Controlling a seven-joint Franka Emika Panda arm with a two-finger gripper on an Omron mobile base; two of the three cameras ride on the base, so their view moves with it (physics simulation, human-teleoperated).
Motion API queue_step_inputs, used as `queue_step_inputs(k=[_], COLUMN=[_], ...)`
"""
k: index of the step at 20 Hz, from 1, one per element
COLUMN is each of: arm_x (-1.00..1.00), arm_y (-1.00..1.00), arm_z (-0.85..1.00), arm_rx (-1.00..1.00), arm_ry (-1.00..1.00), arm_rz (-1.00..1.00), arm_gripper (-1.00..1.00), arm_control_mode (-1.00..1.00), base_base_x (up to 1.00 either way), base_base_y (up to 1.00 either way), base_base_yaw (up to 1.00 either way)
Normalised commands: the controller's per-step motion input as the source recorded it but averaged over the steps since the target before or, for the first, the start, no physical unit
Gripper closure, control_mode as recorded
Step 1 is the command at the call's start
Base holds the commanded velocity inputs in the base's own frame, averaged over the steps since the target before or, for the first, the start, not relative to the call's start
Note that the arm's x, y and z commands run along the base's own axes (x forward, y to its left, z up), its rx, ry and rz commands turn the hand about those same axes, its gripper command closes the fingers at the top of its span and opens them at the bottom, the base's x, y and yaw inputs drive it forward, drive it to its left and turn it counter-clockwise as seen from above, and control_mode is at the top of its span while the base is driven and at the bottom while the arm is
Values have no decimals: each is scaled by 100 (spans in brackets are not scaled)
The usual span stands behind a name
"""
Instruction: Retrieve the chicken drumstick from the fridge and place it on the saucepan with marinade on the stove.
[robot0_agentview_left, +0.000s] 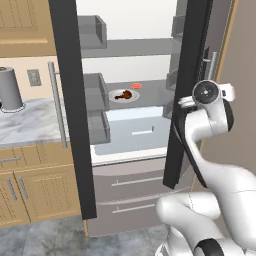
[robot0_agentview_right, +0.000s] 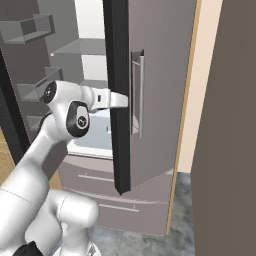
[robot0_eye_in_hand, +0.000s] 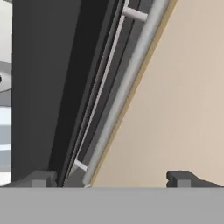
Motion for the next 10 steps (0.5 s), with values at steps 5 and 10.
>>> queue_step_inputs(k=[5, 10], arm_x=[-72, -76], arm_y=[70, 21], arm_z=[100, 55], arm_rx=[1, 3], arm_ry=[17, -9], arm_rz=[26, 15], arm_gripper=[-100, -100], arm_control_mode=[-100, -100], base_base_x=[0, 0], base_base_y=[0, 0], base_base_yaw=[0, 0])
